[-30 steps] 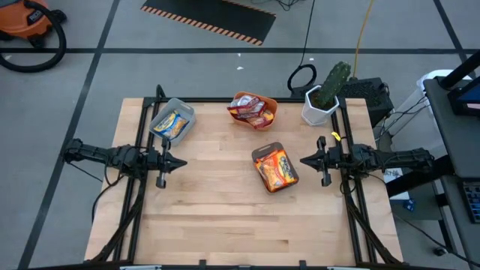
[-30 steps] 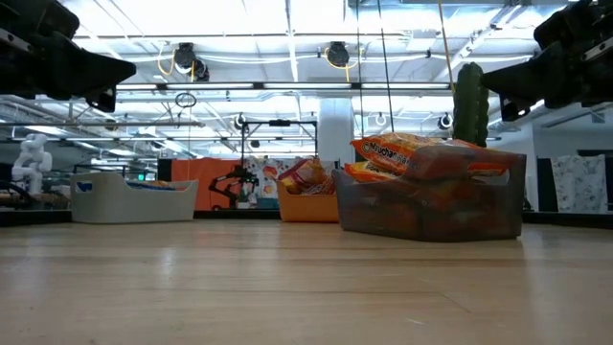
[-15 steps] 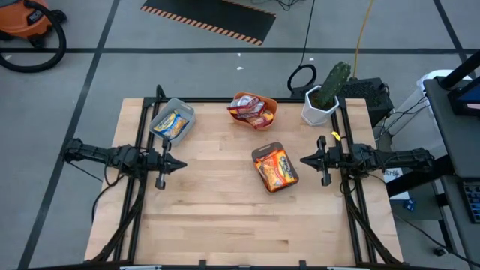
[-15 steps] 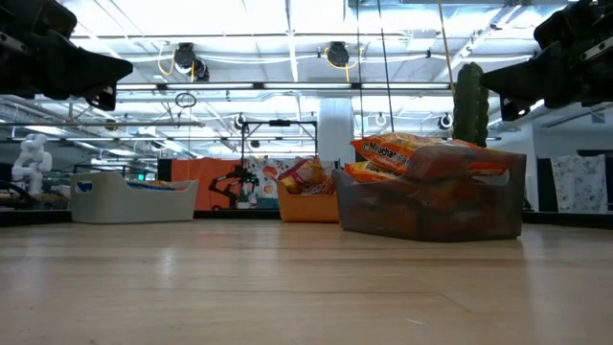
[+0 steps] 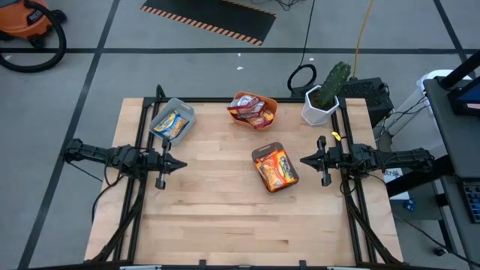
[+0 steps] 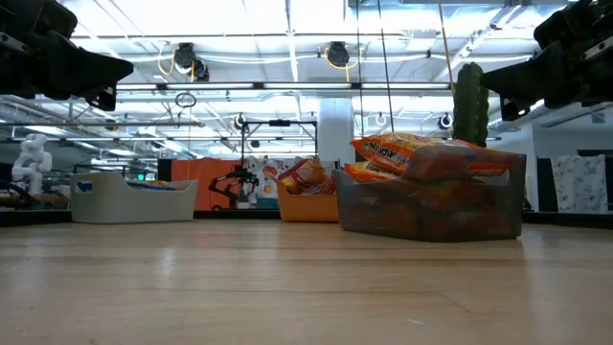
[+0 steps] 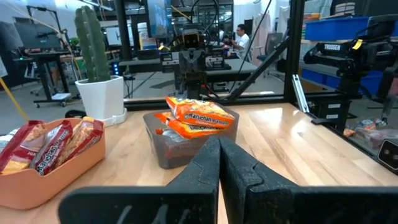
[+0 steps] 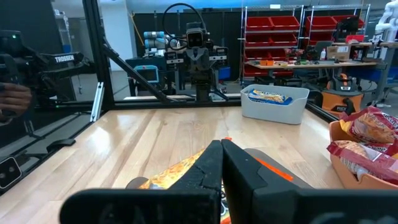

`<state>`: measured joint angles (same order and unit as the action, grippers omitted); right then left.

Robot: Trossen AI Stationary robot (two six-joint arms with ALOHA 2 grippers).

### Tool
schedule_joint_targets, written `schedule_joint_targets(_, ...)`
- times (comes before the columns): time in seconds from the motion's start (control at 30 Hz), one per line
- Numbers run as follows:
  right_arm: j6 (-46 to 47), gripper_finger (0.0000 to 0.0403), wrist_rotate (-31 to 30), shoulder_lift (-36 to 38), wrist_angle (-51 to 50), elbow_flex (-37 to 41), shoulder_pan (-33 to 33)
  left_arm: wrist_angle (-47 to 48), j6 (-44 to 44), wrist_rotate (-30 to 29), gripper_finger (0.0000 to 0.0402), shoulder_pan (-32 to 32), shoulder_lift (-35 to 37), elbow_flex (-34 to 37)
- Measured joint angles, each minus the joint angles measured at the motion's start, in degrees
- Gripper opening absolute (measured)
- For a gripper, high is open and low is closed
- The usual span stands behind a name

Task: Sort Maruchan noodles
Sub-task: Return to Home Position

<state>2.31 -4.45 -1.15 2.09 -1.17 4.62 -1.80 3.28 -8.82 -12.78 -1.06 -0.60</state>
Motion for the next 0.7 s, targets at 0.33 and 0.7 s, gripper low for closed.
schedule_joint_targets(0.33,0.0,0.0,0.0,0.0,0.0,0.0,0.0,0.3,3.0,1.4,0.0004,5.4,0.0,0.0)
schedule_joint_targets(0.7,0.0,0.0,0.0,0.0,0.0,0.0,0.0,1.0,0.1,5.8,0.0004,11.0,-0.1,0.0)
